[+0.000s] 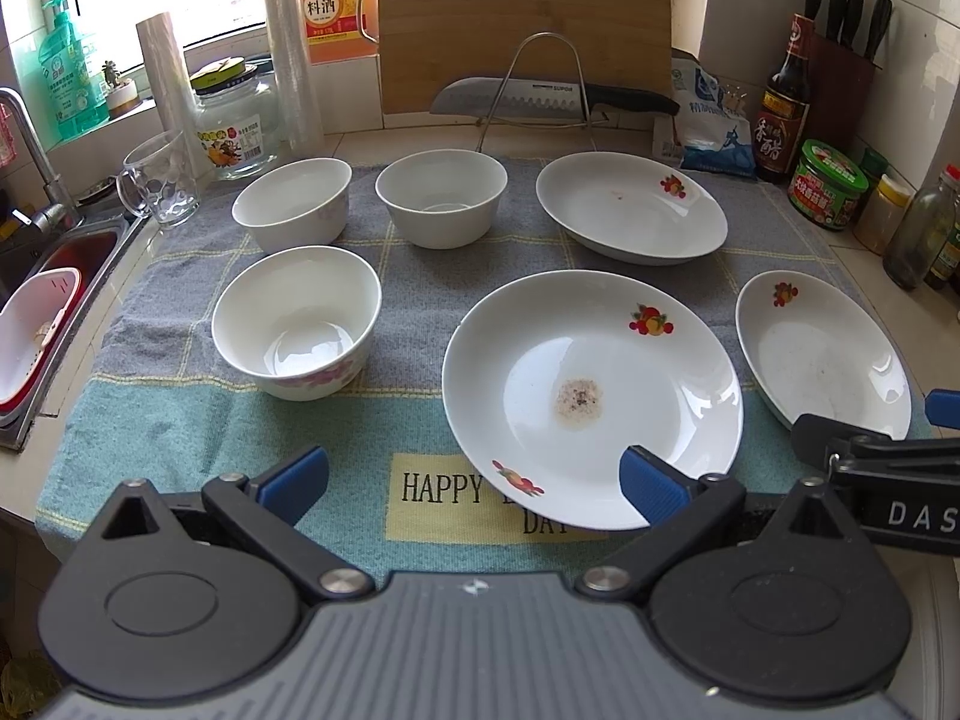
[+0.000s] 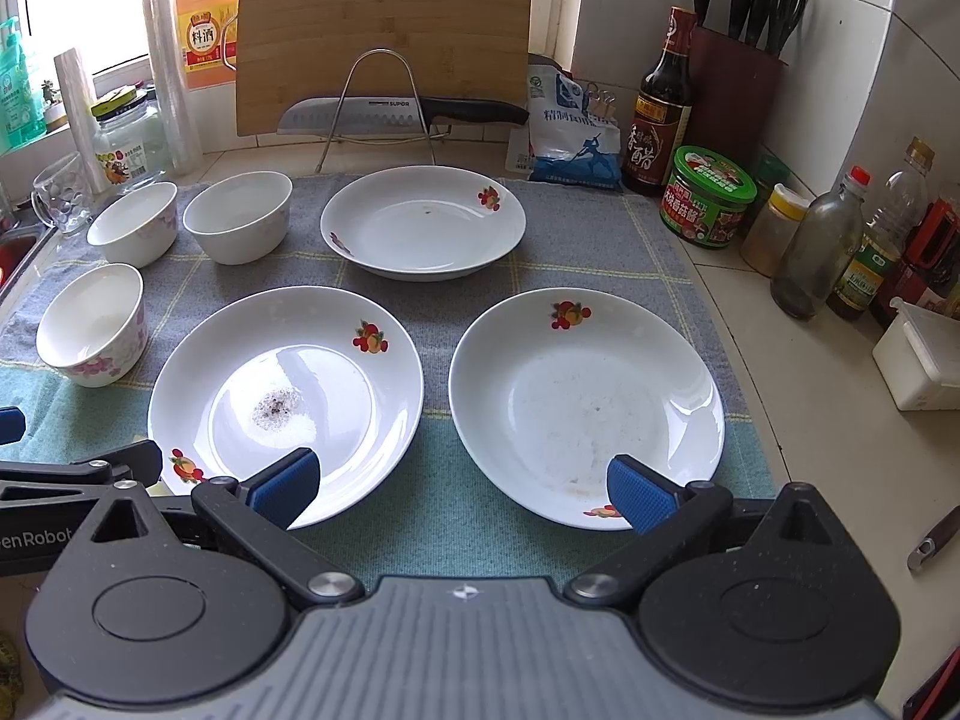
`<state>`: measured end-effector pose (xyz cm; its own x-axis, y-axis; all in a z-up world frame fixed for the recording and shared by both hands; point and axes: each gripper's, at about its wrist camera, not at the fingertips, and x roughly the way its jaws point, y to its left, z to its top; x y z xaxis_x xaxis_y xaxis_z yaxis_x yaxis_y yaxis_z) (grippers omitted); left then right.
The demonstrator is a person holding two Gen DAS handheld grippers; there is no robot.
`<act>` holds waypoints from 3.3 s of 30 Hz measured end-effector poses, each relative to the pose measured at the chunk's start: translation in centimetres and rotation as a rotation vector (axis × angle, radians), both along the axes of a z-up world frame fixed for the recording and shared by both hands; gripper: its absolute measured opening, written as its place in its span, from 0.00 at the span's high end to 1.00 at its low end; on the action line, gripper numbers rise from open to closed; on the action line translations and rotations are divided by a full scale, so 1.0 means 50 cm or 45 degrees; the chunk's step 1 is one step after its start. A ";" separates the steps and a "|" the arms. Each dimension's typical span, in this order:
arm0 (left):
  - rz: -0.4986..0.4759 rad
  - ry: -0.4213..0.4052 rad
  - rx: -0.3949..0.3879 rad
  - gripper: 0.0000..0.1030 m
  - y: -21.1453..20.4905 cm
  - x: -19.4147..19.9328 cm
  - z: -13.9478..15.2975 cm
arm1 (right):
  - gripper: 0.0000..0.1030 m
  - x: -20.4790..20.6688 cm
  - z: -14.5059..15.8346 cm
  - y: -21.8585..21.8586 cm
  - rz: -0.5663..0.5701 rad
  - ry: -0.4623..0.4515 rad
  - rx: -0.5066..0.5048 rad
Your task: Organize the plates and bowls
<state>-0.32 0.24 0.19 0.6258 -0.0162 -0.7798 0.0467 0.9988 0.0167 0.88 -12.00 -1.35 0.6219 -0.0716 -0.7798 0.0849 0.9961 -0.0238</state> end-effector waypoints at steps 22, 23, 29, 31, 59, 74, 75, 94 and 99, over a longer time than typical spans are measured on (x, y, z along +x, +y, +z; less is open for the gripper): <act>-0.001 0.001 -0.001 0.01 0.001 0.000 0.003 | 0.00 0.002 0.010 -0.002 0.000 -0.004 -0.007; -0.001 0.002 -0.001 0.01 0.001 0.000 0.003 | 0.00 0.002 0.010 -0.002 0.000 -0.005 -0.007; -0.001 0.003 -0.003 0.01 0.001 0.001 0.006 | 0.00 0.002 0.010 -0.002 0.001 -0.006 -0.010; 0.000 0.001 -0.003 0.01 0.001 0.001 0.005 | 0.00 0.001 0.013 -0.003 0.001 -0.010 -0.011; -0.027 -0.025 -0.042 0.01 0.019 -0.002 0.012 | 0.00 -0.016 0.022 0.017 -0.007 -0.073 -0.033; -0.199 -0.108 -0.126 0.01 0.058 0.013 0.029 | 0.00 -0.031 0.043 0.027 -0.052 -0.196 -0.059; -0.221 -0.115 -0.123 0.01 0.060 0.013 0.030 | 0.00 -0.034 0.043 0.023 -0.064 -0.209 -0.065; -0.316 -0.211 -0.160 0.01 0.053 0.044 0.022 | 0.00 -0.078 -0.042 -0.087 -0.145 -0.200 -0.117; -0.295 -0.224 -0.116 0.01 0.028 0.056 0.017 | 0.00 -0.062 -0.107 -0.128 -0.141 -0.141 -0.017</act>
